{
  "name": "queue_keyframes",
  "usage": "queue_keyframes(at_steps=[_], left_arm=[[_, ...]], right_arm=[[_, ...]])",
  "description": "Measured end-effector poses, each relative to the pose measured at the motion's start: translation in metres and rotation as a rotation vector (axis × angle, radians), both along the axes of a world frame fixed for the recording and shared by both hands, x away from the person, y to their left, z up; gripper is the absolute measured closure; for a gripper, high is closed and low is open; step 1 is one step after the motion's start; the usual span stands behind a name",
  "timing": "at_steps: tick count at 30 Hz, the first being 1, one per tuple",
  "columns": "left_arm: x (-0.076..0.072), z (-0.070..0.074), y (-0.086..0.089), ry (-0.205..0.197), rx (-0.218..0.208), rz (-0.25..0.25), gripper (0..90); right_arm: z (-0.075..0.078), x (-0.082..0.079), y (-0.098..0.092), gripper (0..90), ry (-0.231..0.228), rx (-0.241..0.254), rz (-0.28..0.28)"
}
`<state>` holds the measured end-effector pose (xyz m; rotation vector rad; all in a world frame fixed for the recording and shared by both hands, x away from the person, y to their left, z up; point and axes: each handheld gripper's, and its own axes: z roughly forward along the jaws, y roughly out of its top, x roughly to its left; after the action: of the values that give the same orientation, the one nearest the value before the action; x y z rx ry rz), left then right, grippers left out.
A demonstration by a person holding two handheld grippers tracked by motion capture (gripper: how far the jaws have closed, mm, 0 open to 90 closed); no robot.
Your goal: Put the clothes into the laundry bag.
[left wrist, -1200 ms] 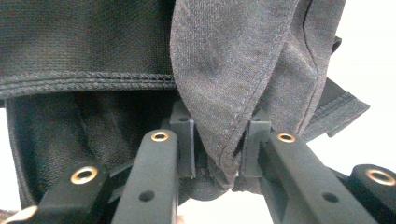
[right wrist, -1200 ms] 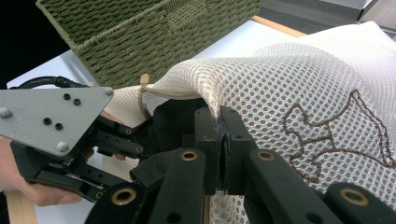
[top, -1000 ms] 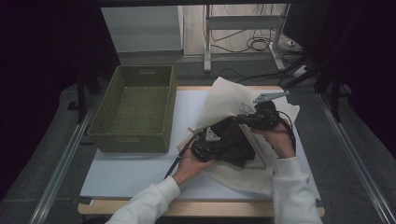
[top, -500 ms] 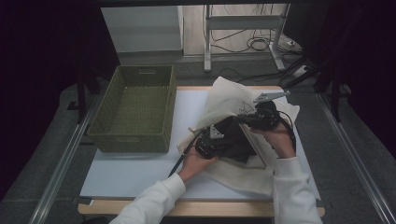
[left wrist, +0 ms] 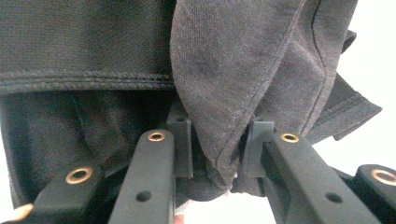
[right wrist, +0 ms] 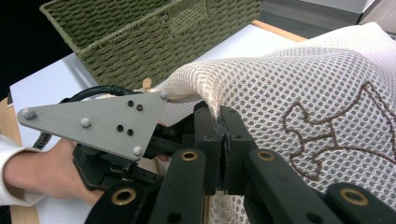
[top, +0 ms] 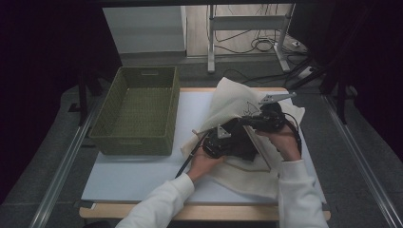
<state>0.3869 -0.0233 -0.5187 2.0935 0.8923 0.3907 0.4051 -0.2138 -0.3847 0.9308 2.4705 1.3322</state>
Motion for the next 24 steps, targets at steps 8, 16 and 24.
queue_keyframes(at_steps=[8, 16, 24], left_arm=[[0.008, 0.0, -0.007, -0.01, 0.003, 0.015, 70.0], [-0.001, 0.002, -0.001, -0.022, -0.012, 0.006, 59.8], [-0.027, 0.013, 0.02, -0.05, -0.064, -0.035, 49.8]], right_arm=[[0.0, 0.0, -0.001, 87.3, -0.001, 0.002, -0.003], [-0.001, 0.001, -0.003, 87.3, 0.002, 0.009, -0.003], [0.0, 0.002, -0.005, 87.3, 0.0, 0.015, -0.007]])
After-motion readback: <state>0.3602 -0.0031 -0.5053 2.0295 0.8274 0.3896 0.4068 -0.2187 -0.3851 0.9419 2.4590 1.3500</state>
